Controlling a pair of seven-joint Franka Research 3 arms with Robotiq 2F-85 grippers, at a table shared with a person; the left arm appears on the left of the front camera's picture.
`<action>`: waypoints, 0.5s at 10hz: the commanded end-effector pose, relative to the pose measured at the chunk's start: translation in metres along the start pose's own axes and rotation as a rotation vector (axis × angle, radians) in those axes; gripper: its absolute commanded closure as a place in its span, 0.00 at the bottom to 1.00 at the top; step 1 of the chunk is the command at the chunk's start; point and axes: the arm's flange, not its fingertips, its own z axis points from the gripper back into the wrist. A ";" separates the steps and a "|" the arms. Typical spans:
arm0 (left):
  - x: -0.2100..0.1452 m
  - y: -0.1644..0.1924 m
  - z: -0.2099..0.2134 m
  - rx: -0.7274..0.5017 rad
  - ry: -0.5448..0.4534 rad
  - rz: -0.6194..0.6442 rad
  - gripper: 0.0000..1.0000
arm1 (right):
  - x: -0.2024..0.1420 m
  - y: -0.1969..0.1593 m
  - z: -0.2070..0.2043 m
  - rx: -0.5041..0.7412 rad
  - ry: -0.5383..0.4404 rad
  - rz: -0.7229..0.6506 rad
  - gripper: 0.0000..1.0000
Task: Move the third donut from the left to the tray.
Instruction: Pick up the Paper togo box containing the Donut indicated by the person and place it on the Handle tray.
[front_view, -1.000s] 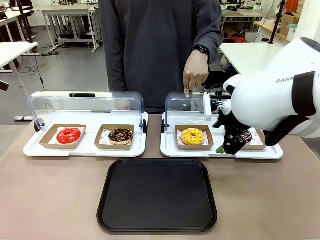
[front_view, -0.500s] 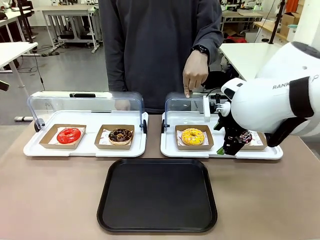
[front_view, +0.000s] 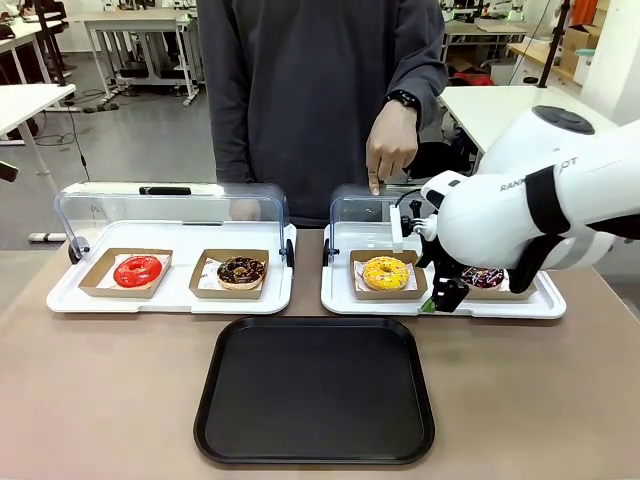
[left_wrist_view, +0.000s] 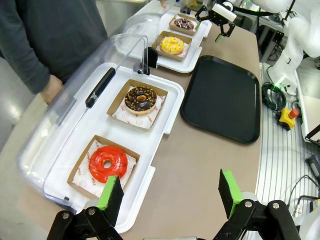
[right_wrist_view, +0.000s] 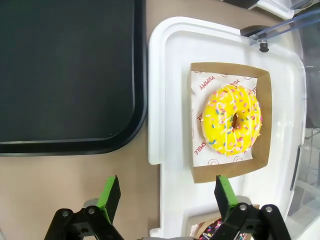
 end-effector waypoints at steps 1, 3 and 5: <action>0.000 -0.002 0.000 -0.009 -0.003 -0.012 0.00 | 0.007 -0.016 -0.010 -0.032 0.027 -0.015 0.00; 0.000 -0.002 0.000 -0.009 -0.003 -0.012 0.00 | 0.009 -0.025 -0.024 -0.027 0.036 -0.012 0.00; 0.000 -0.002 0.000 -0.009 -0.003 -0.012 0.00 | 0.008 -0.035 -0.034 -0.030 0.052 -0.019 0.00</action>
